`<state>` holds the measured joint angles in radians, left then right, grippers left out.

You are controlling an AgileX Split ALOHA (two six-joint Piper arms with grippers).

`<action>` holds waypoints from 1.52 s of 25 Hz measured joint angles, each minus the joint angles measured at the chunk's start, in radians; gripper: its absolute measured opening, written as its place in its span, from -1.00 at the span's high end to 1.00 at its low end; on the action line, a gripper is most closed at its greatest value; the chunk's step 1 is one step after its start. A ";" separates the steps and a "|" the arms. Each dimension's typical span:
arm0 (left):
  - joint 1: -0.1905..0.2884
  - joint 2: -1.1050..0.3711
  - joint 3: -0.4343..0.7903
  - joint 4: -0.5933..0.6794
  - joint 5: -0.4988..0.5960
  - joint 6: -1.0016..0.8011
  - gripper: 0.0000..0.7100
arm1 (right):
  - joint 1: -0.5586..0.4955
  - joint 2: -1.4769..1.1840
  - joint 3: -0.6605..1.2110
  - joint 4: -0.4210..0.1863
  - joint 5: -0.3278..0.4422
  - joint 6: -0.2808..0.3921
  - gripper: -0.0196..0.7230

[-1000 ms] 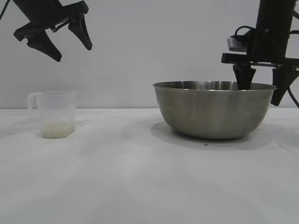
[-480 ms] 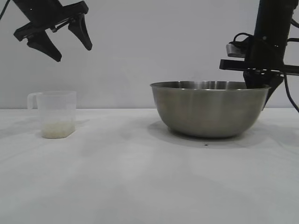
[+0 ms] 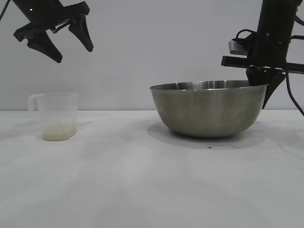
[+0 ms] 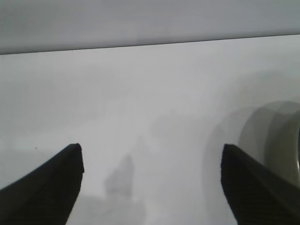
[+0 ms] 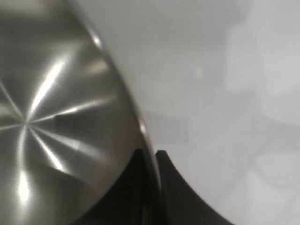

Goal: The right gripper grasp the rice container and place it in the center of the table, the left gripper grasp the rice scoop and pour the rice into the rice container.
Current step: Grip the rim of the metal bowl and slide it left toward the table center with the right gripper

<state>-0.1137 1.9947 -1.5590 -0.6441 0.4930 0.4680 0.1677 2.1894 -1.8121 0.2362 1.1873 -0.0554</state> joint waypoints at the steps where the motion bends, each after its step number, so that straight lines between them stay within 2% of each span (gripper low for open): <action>1: 0.000 0.000 0.000 0.000 0.002 0.000 -0.49 | 0.009 0.000 0.000 0.008 0.002 -0.008 0.95; 10: 0.000 0.000 0.000 0.000 0.023 0.000 -0.49 | 0.114 -0.002 0.000 0.046 -0.002 -0.023 0.95; 21: 0.000 0.000 0.000 0.000 0.025 0.000 -0.49 | 0.120 0.012 0.000 0.032 0.008 -0.027 0.95; 22: 0.000 0.000 0.000 0.000 0.025 0.000 -0.49 | 0.120 0.014 0.000 0.030 0.008 -0.027 0.75; 23: 0.000 0.000 0.000 0.000 0.025 0.000 -0.49 | 0.120 0.015 0.000 0.030 0.008 -0.027 0.75; 29: 0.000 0.000 0.000 0.000 0.025 0.002 -0.49 | 0.120 0.015 0.000 0.017 0.008 -0.018 -0.16; 31: 0.000 0.000 0.000 0.000 0.025 0.002 -0.49 | 0.118 0.015 0.000 0.017 0.018 -0.014 -0.39; 32: 0.000 0.000 0.000 0.000 0.025 0.002 -0.49 | 0.114 0.015 0.000 0.016 0.026 -0.014 -0.45; 35: 0.000 0.000 0.000 0.000 0.025 0.002 -0.49 | 0.105 0.011 0.000 0.011 0.030 -0.013 -0.42; 36: 0.000 0.000 0.000 0.000 0.025 0.002 -0.49 | 0.103 0.003 0.000 0.000 0.031 -0.011 -0.53; 38: 0.000 0.000 0.000 0.000 0.025 0.002 -0.49 | 0.101 -0.023 0.000 -0.022 0.032 -0.011 -0.49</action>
<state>-0.1137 1.9947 -1.5590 -0.6441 0.5182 0.4700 0.2691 2.1664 -1.8121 0.2147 1.2192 -0.0669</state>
